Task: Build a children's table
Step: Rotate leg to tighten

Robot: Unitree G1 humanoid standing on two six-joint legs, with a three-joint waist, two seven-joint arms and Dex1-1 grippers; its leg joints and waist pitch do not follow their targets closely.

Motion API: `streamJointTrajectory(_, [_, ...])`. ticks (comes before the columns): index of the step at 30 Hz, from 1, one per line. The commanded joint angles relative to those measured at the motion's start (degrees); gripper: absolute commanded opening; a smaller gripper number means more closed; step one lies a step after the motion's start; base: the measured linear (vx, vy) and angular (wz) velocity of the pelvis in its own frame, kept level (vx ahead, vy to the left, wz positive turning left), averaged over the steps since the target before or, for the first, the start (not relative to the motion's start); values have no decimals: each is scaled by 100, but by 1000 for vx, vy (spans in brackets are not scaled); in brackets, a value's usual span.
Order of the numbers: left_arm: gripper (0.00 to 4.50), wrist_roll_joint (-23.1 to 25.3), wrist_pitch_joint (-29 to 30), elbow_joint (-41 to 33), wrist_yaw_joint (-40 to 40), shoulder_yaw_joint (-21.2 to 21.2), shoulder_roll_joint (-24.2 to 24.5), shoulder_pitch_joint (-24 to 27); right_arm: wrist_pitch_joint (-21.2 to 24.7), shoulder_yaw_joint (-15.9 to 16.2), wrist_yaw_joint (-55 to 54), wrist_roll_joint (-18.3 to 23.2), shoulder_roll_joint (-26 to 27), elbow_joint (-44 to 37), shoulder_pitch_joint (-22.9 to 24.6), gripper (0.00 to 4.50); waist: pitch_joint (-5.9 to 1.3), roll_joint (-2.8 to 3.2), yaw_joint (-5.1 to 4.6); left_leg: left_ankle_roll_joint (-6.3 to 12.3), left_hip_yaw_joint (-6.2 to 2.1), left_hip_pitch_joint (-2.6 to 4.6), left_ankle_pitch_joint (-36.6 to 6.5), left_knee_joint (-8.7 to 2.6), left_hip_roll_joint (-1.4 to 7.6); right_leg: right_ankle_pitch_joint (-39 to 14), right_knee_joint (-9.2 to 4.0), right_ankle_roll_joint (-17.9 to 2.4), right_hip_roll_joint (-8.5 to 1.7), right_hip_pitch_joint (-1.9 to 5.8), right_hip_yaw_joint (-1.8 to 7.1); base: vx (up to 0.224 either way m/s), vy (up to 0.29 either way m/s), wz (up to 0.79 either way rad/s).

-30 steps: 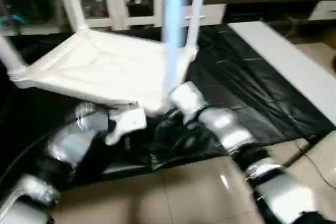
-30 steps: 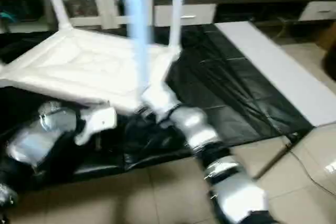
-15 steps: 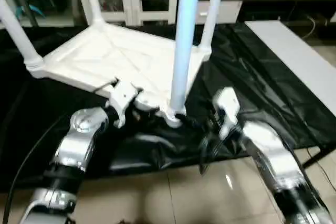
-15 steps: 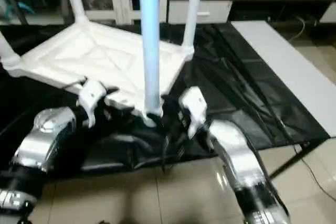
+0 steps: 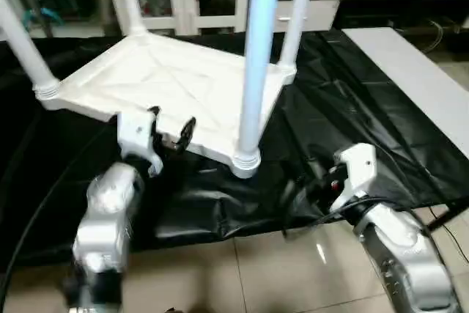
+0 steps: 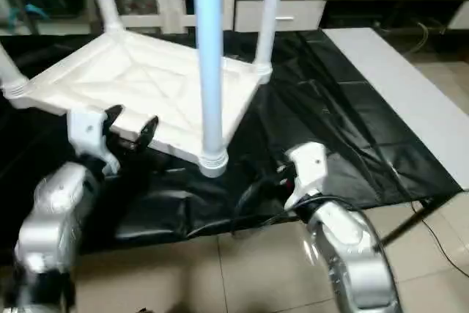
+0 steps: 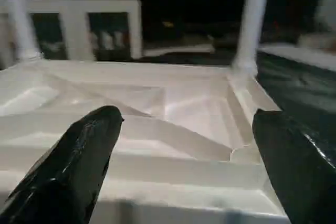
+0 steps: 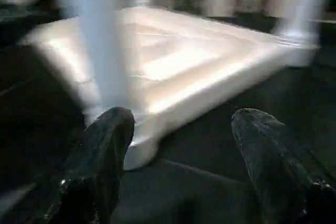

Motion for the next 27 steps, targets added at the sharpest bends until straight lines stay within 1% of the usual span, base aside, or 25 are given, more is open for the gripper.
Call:
streamJointTrajectory(1, [447,219,-48,-141,320,-90,-39,116,-26,-199,-412,-129,56,51,-14,335,-237,53,-64,142,-4,240,-3019,-503,60,-3272,-647,-625,-108,222,87,0,0,0])
streamJointTrajectory(3, [447,282,-14,-158,389,-112,-83,118,-57,-209,-484,-166,82,69,-44,335,-197,59,-138,257,-18,448,-3562,-484,-9,-4098,-804,-413,-26,249,-72,0,0,0])
streamJointTrajectory(4, [447,350,-3,-129,439,-146,-111,54,-58,-152,-465,-199,61,108,-103,335,-131,-31,-72,553,-138,-7,-3507,-562,-132,-4466,-867,-89,-189,625,-344,0,0,0])
streamJointTrajectory(5, [447,385,-25,-111,443,-171,-101,17,-42,-126,-474,-223,62,113,-131,335,-173,60,-134,723,-159,-86,-3280,-522,-189,-4861,-915,245,-311,808,-401,0,0,0])
streamJointTrajectory(6, [447,401,-35,-103,445,-182,-97,0,-35,-114,-478,-233,63,116,-143,335,-149,124,-145,734,-189,-70,-3247,-501,-190,-5011,-938,199,-377,824,-459,35,6,46])
streamJointTrajectory(8, [447,436,-1,-115,463,-237,-74,-104,8,-95,-522,-312,98,138,-245,335,-174,93,-210,837,-242,-232,-2586,-376,-230,-4955,-1034,-32,-527,1056,-556,47,6,48])
streamJointTrajectory(9, [447,436,-1,-115,463,-237,-74,-104,8,-95,-522,-312,98,138,-245,335,-174,93,-210,837,-242,-232,-2586,-376,-230,-4955,-1034,-32,-527,1056,-556,86,17,49])
streamJointTrajectory(10, [447,446,0,-149,499,-254,-72,-103,-20,-137,-515,-259,135,144,-266,335,-188,123,-268,743,-250,-17,-2461,-424,-134,-4437,-1007,-357,-371,967,-538,86,17,49])
streamJointTrajectory(11, [447,454,-6,-170,524,-266,-70,-97,-40,-162,-512,-222,157,146,-276,335,-193,156,-260,734,-260,37,-2489,-474,-115,-4059,-975,-511,-297,968,-523,118,25,49])
streamJointTrajectory(12, [447,454,-6,-170,524,-266,-70,-97,-40,-162,-512,-222,157,146,-276,335,-239,196,-280,868,-322,153,-2421,-552,-67,-3146,-857,-817,-162,954,-497,179,9,49])
streamJointTrajectory(13, [447,454,43,-201,547,-308,-61,-73,1,-223,-523,-164,129,193,-331,335,-293,285,-367,789,-334,584,-2542,-609,128,-2580,-699,-1036,-55,693,-393,179,9,49])
streamJointTrajectory(14, [447,457,58,-200,541,-323,-55,-67,3,-222,-501,-169,90,217,-352,335,-270,257,-448,958,-552,823,-2698,-716,349,-1667,-357,-1281,43,520,-339,220,-9,30])
streamJointTrajectory(15, [447,457,58,-200,541,-323,-55,-67,3,-222,-501,-169,90,217,-352,335,-252,172,-493,1367,-616,920,-2301,-706,375,-957,-193,-1213,-1,406,-250,214,8,9])
streamJointTrajectory(16, [447,465,70,-204,525,-354,-45,-55,-41,-256,-452,-167,32,239,-357,335,-256,77,-420,1833,-430,778,-1651,-566,135,-370,-287,-1135,-121,571,-108,214,8,9])
streamJointTrajectory(17, [447,465,70,-204,525,-354,-45,-55,-41,-256,-452,-167,32,239,-357,335,-314,29,-302,1976,-233,561,-1207,-397,-124,61,-364,-1114,-148,857,27,210,19,11])
streamJointTrajectory(18, [447,463,50,-200,526,-374,-35,-55,-43,-328,-441,-130,15,241,-349,335,-428,-101,-121,2080,-79,-155,-471,-1,-623,755,-454,-878,-133,1601,348,221,39,25])
streamJointTrajectory(19, [447,468,60,-179,539,-382,-31,-64,-72,-346,-424,-142,-9,249,-347,335,-505,42,-21,1889,-130,-63,271,-8,-503,1305,-340,-891,-28,1540,315,221,39,25])
streamJointTrajectory(20, [447,469,66,-173,543,-384,-29,-66,-82,-347,-419,-150,-13,251,-347,335,-581,246,-283,2399,-649,963,1839,-36,-171,1211,249,-371,446,691,-82,251,32,32])
streamJointTrajectory(21, [447,445,56,-173,530,-379,-38,-65,-79,-353,-418,-144,-12,250,-347,335,-499,231,-546,3133,-1139,1444,2322,-98,218,-204,539,-14,303,-89,-129,230,-53,-5])
streamJointTrajectory(22, [447,269,-20,-170,444,-347,-100,-55,-62,-397,-412,-96,-6,241,-345,335,-578,191,-572,4059,-1542,1659,3816,-98,648,-1446,833,554,-75,-501,3,255,-130,-38])
streamJointTrajectory(23, [447,243,68,-167,331,-408,-61,-40,-83,-404,-388,-94,-26,240,-341,335,-616,105,-630,4019,-1549,1610,4562,-55,649,-1080,865,619,-214,-643,135,121,-129,-52])
streamJointTrajectory(24, [447,241,84,-167,315,-419,-53,-38,-87,-404,-384,-94,-30,241,-341,335,-558,-13,-604,3148,-1325,1292,4741,150,78,336,613,202,-378,-699,396,-20,-132,-54])
streamJointTrajectory(25, [447,112,164,-144,-70,-564,61,5,-95,-412,-281,-21,-69,222,-330,335,-592,-541,-361,1891,-634,42,2533,650,-1107,3061,291,244,-242,706,903,-44,-54,-21])
streamJointTrajectory(26, [447,17,166,-128,-305,-633,116,29,-88,-418,-216,36,-85,207,-322,335,-566,-575,-93,1539,-496,-342,921,941,-1211,5260,203,9,-462,1083,1199,10,-59,5])
streamJointTrajectory(27, [447,-246,63,-112,-891,-727,259,84,-89,-398,-55,94,-169,161,-300,335,-566,-453,-98,895,-490,-462,258,796,-909,8968,529,-209,-568,1091,960,51,21,16])
